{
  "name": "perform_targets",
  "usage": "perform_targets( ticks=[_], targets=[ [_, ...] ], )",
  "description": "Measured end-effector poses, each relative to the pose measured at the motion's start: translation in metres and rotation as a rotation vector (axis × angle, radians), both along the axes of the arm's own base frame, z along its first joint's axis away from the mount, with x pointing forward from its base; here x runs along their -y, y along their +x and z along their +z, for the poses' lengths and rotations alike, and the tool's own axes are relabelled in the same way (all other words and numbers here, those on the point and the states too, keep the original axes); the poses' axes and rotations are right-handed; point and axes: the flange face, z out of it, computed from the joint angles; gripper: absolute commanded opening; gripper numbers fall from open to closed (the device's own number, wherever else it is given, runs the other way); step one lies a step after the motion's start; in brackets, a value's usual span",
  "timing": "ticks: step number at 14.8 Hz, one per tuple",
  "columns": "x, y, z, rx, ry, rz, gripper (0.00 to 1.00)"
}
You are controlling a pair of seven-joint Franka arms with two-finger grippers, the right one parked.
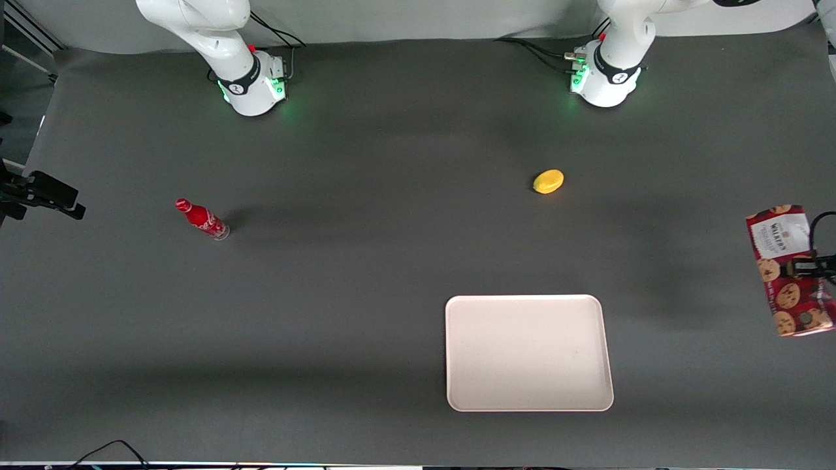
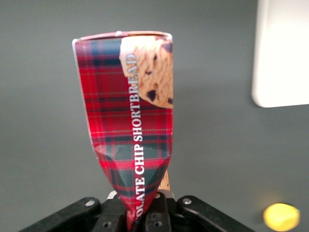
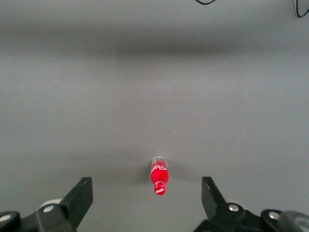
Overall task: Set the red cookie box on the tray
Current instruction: 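Lift the cookie box upright with the left gripper, then carry the held box over the white tray with the left gripper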
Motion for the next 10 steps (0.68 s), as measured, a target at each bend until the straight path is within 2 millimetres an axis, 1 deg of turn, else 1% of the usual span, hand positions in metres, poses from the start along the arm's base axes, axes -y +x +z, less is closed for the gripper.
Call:
perform_targets(
  ticks=[2, 4, 5, 6, 7, 8, 9, 10],
  targets=[
    [0.062, 0.015, 0.018, 0.022, 0.002, -0.062, 0.00],
    [0.125, 0.025, 0.029, 0.048, 0.031, -0.138, 0.00],
    [0.158, 0.028, 0.030, 0.062, 0.046, -0.147, 0.00],
    [0.189, 0.030, 0.026, 0.074, 0.053, -0.140, 0.00],
    [0.219, 0.034, 0.016, 0.086, 0.052, -0.129, 0.00],
    [0.242, 0.039, 0.002, 0.103, 0.049, -0.125, 0.00],
    [0.258, 0.045, -0.018, 0.119, 0.045, -0.124, 0.00],
    [0.267, 0.052, -0.041, 0.132, 0.040, -0.123, 0.00]
  ],
)
